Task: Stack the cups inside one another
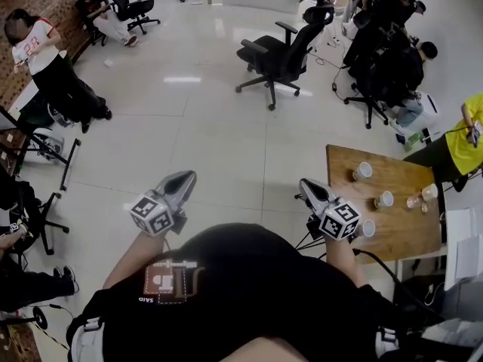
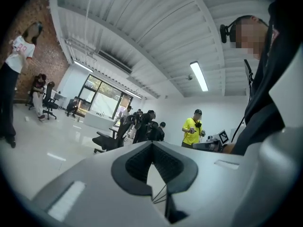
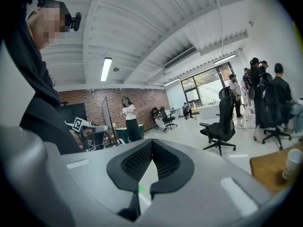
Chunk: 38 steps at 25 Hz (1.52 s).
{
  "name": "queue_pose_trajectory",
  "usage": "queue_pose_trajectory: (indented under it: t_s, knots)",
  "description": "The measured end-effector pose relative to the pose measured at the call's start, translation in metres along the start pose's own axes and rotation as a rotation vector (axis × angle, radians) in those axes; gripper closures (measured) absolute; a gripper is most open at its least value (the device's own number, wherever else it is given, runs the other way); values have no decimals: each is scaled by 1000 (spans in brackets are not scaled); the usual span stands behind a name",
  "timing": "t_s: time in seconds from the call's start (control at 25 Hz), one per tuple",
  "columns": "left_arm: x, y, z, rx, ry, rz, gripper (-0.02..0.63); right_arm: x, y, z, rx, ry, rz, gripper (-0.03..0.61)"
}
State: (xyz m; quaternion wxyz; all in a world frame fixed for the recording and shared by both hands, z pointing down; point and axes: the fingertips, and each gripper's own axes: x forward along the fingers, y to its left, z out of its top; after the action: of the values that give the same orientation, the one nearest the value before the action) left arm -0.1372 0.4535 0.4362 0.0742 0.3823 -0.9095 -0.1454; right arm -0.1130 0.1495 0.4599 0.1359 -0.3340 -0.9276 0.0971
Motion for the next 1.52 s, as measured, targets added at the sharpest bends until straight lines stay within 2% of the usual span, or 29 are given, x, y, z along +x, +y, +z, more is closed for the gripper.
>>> queue_pose_trajectory:
  t_s: [0.16,0.32,0.52,0.68,0.92,1.12,1.32,1.52]
  knots:
    - [58,7,16,-34,-40,74,614,34,-65,34,0,20,77,565]
    - [101,29,31,0,-58,102,614,68,-109,57,-18,28,120,565]
    - [147,68,41,-15,-32,76,614,93,-143,55,6,32,76,565]
    - [198,116,56,-20,-16,-9,614,124,-168,66,22,25,-20,565]
    - [275,164,70,-3,69,-229,614,149,-177,74,54,-19,-200,565]
    - [335,146,52,14,171,-472,614,115,-178,68,113,-58,-422,565]
    - [402,60,9,2,285,-746,614,15,-178,40,205,-126,-704,565]
    - [445,-81,-36,29,364,-998,614,-111,-166,7,247,-206,-942,565]
